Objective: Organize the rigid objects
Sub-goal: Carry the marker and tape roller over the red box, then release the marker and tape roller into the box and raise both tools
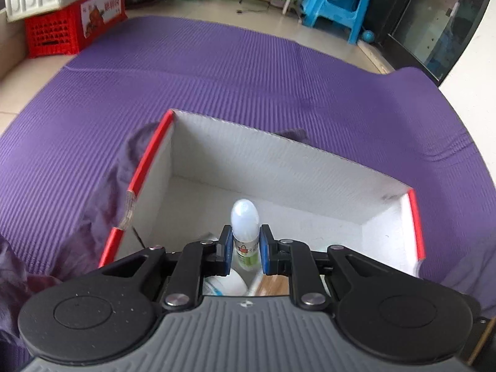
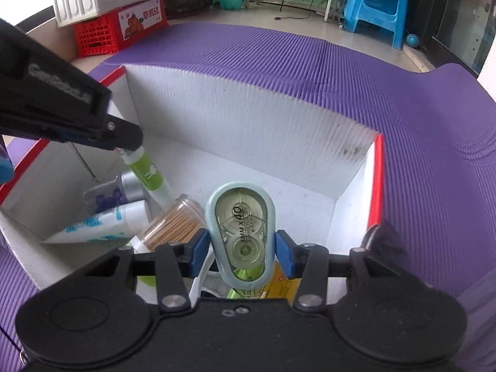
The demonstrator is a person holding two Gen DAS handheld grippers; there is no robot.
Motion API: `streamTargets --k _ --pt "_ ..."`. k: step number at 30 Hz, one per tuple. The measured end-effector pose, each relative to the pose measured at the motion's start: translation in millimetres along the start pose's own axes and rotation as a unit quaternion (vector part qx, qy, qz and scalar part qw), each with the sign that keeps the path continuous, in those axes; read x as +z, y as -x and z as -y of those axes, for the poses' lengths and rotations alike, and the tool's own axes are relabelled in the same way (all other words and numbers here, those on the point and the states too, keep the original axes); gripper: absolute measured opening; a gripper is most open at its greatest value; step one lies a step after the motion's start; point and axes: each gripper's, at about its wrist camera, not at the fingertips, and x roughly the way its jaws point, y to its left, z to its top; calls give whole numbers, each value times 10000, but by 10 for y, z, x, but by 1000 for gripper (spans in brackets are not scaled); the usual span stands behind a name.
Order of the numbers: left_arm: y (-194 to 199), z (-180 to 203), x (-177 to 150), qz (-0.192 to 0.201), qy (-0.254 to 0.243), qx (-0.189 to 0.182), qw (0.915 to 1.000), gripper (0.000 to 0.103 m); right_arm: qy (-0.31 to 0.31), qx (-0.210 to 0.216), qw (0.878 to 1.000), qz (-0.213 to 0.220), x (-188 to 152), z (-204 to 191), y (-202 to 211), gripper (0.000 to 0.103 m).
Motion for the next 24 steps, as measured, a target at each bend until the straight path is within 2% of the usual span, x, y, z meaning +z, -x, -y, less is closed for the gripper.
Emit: streamTargets --k 11,18,24 --pt "-2 -67 4 12 -13 -21 10000 19 63 13 9998 -201 -16 -40 -44 47" --pt "15 -138 -134 -320 -137 83 9994 27 125 66 9998 -165 -43 -66 18 57" --pt "83 -136 -315 -575 -181 241 9979 27 116 22 9999 -31 -76 -96 173 68"
